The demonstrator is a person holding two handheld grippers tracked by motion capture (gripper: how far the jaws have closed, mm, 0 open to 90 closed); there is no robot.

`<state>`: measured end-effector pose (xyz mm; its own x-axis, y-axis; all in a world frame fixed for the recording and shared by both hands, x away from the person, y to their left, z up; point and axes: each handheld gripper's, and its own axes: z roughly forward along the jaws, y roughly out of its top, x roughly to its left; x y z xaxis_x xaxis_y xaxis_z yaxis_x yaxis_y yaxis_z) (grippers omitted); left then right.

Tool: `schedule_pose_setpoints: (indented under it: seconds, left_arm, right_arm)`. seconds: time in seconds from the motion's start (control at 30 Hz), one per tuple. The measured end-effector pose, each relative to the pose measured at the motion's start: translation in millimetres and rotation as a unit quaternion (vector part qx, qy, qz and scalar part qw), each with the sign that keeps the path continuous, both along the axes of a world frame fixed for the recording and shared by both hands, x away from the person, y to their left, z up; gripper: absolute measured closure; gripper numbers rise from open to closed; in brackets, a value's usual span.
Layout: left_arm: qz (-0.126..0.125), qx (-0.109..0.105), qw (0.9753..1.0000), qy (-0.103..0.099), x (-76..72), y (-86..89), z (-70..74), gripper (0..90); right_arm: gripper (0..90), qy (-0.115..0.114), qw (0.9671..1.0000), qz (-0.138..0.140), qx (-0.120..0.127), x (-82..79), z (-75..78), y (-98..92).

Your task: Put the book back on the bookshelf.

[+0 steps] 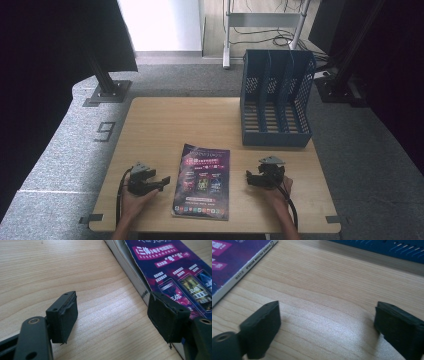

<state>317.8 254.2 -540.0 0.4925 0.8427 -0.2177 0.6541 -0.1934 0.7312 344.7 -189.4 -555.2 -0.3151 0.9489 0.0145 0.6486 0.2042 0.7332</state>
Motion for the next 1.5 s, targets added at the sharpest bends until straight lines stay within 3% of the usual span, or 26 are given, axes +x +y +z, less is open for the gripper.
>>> schedule_pose_setpoints:
  seconds: [0.2, 0.77, 1.1, 1.33, 1.5]
  left_arm:
    - [0.0, 0.002, 1.0, -0.002, -1.2, -0.8, 2.9, 24.7]
    - [0.004, -0.006, 1.0, -0.004, -0.1, 2.6, 5.0, 24.6]
    - [0.003, -0.008, 0.9999, -0.006, -0.4, 3.2, 5.4, 24.6]
    - [0.001, -0.016, 0.9998, -0.006, -0.8, 3.1, 6.8, 24.6]
    - [0.002, -0.017, 0.9998, -0.008, -1.1, 3.5, 7.7, 24.6]
  right_arm:
    - [12.8, -0.017, 0.9999, -0.002, 0.001, -3.3, 2.0, -2.4]
    - [15.5, -0.053, 0.9974, 0.021, 0.044, -10.5, 21.4, 4.7]
    - [15.6, -0.064, 0.9964, 0.039, 0.04, -13.4, 28.9, 16.2]
    - [15.2, -0.086, 0.9941, 0.058, 0.032, -16.7, 41.7, 28.7]
    - [15.4, -0.087, 0.9931, 0.068, 0.04, -16.6, 45.6, 35.0]
